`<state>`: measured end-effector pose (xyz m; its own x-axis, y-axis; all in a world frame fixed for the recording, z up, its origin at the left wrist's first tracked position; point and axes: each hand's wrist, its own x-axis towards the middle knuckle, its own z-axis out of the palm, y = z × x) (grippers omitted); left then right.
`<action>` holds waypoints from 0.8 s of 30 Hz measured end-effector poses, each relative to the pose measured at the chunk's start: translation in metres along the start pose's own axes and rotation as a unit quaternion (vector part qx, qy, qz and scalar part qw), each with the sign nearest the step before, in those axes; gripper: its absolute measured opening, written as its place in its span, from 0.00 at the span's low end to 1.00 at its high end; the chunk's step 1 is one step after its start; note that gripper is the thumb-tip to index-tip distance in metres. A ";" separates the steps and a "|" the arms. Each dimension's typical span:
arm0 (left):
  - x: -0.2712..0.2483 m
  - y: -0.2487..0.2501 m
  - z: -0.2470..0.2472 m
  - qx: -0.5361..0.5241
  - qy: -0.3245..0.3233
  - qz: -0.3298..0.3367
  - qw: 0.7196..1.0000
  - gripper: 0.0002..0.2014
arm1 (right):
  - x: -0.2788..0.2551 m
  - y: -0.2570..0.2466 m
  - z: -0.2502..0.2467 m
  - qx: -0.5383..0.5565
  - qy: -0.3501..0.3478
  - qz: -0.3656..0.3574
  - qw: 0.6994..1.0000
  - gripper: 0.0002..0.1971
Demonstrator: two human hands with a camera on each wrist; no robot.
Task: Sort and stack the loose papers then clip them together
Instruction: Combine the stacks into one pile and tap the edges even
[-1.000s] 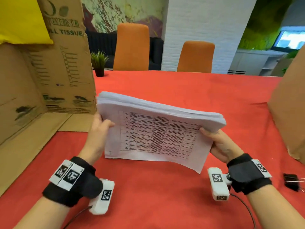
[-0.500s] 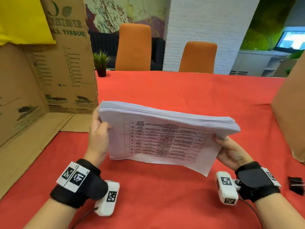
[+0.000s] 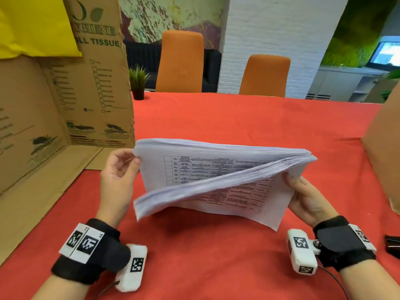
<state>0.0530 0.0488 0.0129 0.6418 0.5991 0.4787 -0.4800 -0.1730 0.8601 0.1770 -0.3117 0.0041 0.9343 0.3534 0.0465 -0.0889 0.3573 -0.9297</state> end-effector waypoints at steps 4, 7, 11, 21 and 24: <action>-0.003 0.007 0.005 0.054 -0.001 0.053 0.997 0.16 | 0.001 0.000 0.008 -0.053 0.035 -0.046 0.997 0.13; -0.006 0.011 0.007 0.055 -0.011 0.063 0.996 0.10 | 0.004 0.003 0.014 -0.098 0.082 -0.082 0.988 0.11; 0.004 0.026 0.013 0.047 -0.020 0.043 0.998 0.11 | 0.006 0.005 0.019 -0.094 0.093 -0.089 0.987 0.09; 0.032 0.038 0.019 0.124 -0.074 0.068 0.987 0.08 | 0.007 0.003 0.018 -0.081 0.087 -0.080 0.990 0.08; 0.034 0.038 0.016 0.125 -0.062 0.065 0.988 0.08 | 0.007 0.003 0.016 -0.089 0.086 -0.077 0.989 0.10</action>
<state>0.0658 0.0502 0.0646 0.6598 0.4620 0.5927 -0.4108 -0.4386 0.7993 0.1774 -0.2944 0.0069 0.9783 0.1484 0.1446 0.1075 0.2333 -0.9664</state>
